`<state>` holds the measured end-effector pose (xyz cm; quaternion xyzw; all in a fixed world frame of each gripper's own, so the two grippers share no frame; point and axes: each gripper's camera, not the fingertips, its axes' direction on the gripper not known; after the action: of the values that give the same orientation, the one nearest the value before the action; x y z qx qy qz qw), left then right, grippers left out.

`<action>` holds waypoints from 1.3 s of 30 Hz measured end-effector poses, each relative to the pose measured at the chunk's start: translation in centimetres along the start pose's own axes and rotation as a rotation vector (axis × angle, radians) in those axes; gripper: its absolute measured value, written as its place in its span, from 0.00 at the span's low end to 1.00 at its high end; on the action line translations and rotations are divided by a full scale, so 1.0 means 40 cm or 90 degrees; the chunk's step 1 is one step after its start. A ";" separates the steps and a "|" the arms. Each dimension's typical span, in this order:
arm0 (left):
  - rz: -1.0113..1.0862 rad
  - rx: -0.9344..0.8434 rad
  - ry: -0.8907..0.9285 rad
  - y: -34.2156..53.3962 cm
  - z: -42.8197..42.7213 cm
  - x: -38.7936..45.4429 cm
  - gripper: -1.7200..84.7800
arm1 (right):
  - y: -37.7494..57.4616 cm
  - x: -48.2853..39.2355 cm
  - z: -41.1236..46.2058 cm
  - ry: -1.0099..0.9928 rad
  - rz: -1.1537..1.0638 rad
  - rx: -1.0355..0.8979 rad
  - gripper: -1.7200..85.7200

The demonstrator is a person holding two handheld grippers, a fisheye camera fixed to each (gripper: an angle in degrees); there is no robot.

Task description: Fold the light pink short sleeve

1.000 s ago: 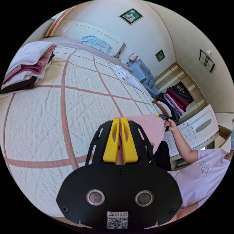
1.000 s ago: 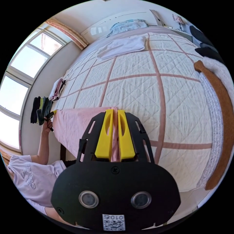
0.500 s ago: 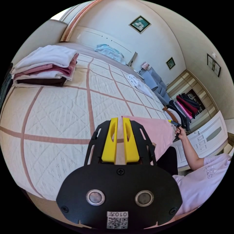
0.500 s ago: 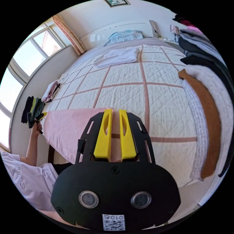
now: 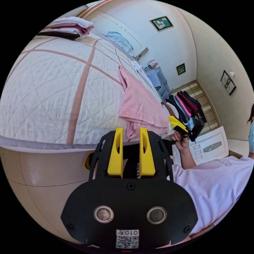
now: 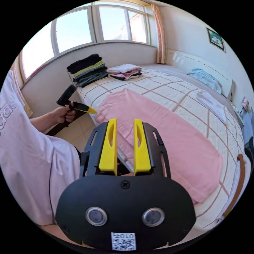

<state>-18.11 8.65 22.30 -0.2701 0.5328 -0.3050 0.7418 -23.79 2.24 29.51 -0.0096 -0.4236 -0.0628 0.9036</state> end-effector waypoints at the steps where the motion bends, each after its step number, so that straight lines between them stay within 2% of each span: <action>1: 0.002 -0.007 0.006 -0.001 0.012 -0.006 0.12 | -0.019 -0.037 0.026 -0.010 -0.015 -0.015 0.11; 8: -0.001 0.007 0.094 0.002 0.048 -0.067 0.10 | -0.063 -0.144 0.075 -0.025 -0.044 -0.032 0.13; 13: 0.013 0.018 0.163 0.003 0.009 -0.049 0.08 | -0.099 -0.295 0.098 0.067 -0.153 -0.032 0.18; 18: 0.026 0.003 0.203 -0.040 -0.001 -0.012 0.07 | -0.109 -0.414 0.153 0.176 -0.226 -0.039 0.20; 23: 0.049 -0.003 0.207 -0.051 0.011 0.014 0.06 | -0.132 -0.429 0.195 0.253 -0.244 -0.069 0.19; 27: 0.084 0.013 0.172 -0.045 -0.003 0.046 0.04 | -0.140 -0.411 0.186 0.295 -0.227 -0.069 0.12; 29: 0.095 0.036 0.169 -0.040 -0.017 0.056 0.03 | -0.141 -0.383 0.168 0.290 -0.190 -0.067 0.09; 32: 0.110 0.056 0.142 -0.042 -0.023 0.073 0.02 | -0.143 -0.264 0.112 0.162 -0.051 -0.059 0.08; 35: 0.143 0.042 0.123 -0.061 0.008 0.109 0.02 | -0.090 -0.064 0.007 -0.011 0.147 0.018 0.08; 37: 0.168 0.028 0.123 -0.074 0.042 0.139 0.02 | 0.037 0.105 -0.128 -0.108 0.314 0.141 0.08; 39: 0.195 -0.002 0.123 -0.086 0.103 0.175 0.02 | 0.185 0.204 -0.246 -0.124 0.426 0.264 0.08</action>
<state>-13.02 1.47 21.61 -0.1560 0.6371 -0.2120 0.7245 -10.20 8.01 29.74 0.0298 -0.4847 0.3227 0.8124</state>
